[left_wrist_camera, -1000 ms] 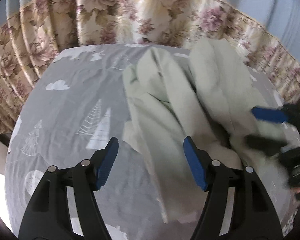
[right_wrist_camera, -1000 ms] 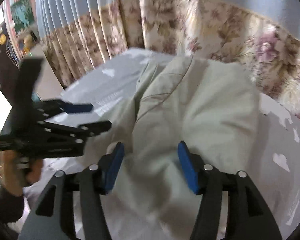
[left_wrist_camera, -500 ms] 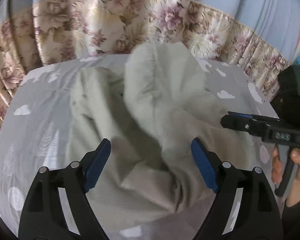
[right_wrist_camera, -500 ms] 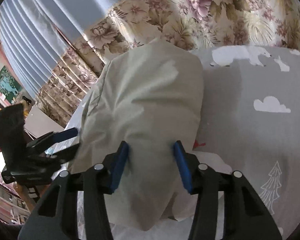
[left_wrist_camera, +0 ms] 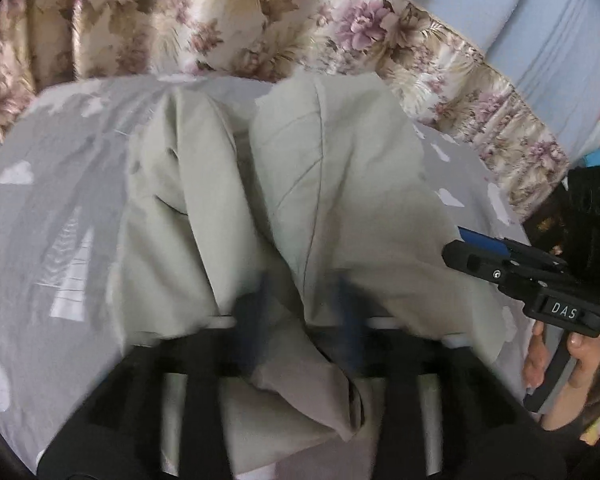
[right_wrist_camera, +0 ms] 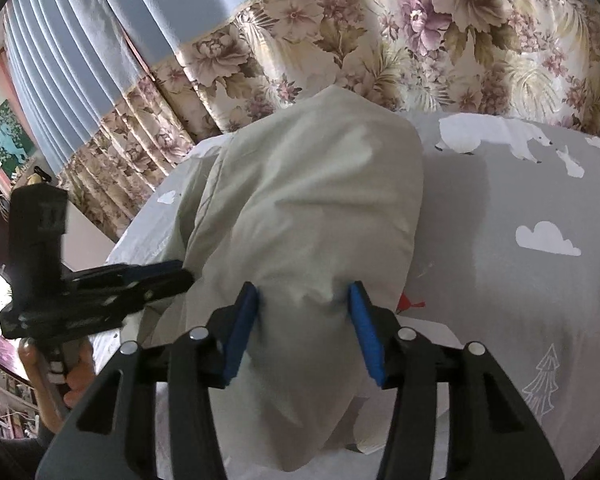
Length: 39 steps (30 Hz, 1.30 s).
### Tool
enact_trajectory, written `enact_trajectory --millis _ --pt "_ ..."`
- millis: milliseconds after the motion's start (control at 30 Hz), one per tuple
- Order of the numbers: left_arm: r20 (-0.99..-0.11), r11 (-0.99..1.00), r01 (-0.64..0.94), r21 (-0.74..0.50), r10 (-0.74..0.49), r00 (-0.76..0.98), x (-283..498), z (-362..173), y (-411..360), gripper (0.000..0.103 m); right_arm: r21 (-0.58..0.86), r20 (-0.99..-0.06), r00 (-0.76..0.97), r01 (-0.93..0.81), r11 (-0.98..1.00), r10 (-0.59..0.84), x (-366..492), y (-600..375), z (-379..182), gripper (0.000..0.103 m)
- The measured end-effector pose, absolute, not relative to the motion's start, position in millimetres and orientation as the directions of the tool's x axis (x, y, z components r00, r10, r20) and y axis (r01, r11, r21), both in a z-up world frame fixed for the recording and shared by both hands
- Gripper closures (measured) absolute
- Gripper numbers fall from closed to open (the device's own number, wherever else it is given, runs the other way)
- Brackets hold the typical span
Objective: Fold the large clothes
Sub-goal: 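Grasp the bundled jacket with the left gripper and tuck it over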
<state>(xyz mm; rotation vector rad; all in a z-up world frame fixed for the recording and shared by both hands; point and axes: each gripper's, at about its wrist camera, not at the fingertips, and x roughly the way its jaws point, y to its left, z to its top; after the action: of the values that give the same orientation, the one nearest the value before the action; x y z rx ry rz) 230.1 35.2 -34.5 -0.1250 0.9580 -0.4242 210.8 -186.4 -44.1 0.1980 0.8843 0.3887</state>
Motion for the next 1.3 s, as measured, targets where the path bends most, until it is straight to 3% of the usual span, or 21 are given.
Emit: enact_trajectory --millis 33,133,267,333,367,400,433,500,667,833,933,1133,1300 --pt "-0.762 0.918 0.290 -0.271 -0.388 0.518 226.4 -31.6 33.2 0.036 0.322 -0.709 0.578 -0.243 0.915 0.403 210.1 -186.1 -44.2 0.053" --pt "-0.772 0.942 0.291 -0.167 -0.309 0.556 215.4 -28.8 14.2 0.036 0.314 -0.686 0.613 -0.234 0.920 0.391 204.5 -187.1 -45.7 0.053" --pt "-0.791 0.949 0.310 -0.051 -0.228 0.568 213.5 -39.6 -7.8 0.041 0.301 -0.657 0.650 -0.240 0.923 0.383 198.4 -193.4 -45.7 0.053" --pt "-0.799 0.934 0.355 -0.053 -0.252 0.546 213.0 -43.7 -16.9 0.068 0.268 -0.660 0.655 -0.252 0.930 0.368 195.6 -193.2 -43.3 0.053" --pt "-0.799 0.928 0.372 -0.025 -0.242 0.550 212.0 -43.8 -23.1 0.073 0.239 -0.661 0.658 -0.270 0.933 0.360 192.6 -192.9 -41.1 0.053" --pt "-0.796 0.925 0.380 0.011 -0.222 0.563 210.5 -43.5 -27.1 0.085 0.214 -0.662 0.662 -0.281 0.935 0.351 190.5 -192.6 -39.5 0.053" --pt "-0.791 0.921 0.388 0.035 -0.212 0.574 209.2 -42.3 -29.8 0.093 0.181 -0.661 0.671 -0.291 0.939 0.335 187.7 -193.1 -36.5 0.053" --pt "-0.773 0.917 0.393 0.063 -0.204 0.601 205.8 -34.5 -29.4 0.098 0.138 -0.656 0.684 -0.307 0.942 0.319 183.3 -194.7 -30.8 0.053" --pt "-0.682 0.937 0.326 0.129 -0.154 0.715 188.5 8.0 -4.3 0.099 0.110 -0.633 0.693 -0.359 0.927 0.344 180.9 -184.4 -19.3 0.053" --pt "-0.702 0.944 0.265 0.196 -0.054 0.711 174.2 3.5 28.4 0.099 0.082 -0.628 0.683 -0.417 0.905 0.372 183.4 -149.2 -21.0 0.052" --pt "-0.759 0.961 0.229 0.156 -0.032 0.651 179.0 -26.9 53.1 0.099 0.055 -0.638 0.674 -0.443 0.895 0.372 181.9 -134.0 -27.3 0.044" --pt "-0.771 0.975 0.195 0.102 -0.047 0.636 191.5 -42.2 69.5 0.098 0.059 -0.671 0.648 -0.438 0.897 0.361 198.6 -128.3 -37.4 0.033" --pt "-0.771 0.976 0.208 -0.071 -0.186 0.609 201.7 -25.1 88.3 0.098 0.141 -0.626 0.663 -0.420 0.897 0.409 191.4 -147.2 -16.5 0.032"
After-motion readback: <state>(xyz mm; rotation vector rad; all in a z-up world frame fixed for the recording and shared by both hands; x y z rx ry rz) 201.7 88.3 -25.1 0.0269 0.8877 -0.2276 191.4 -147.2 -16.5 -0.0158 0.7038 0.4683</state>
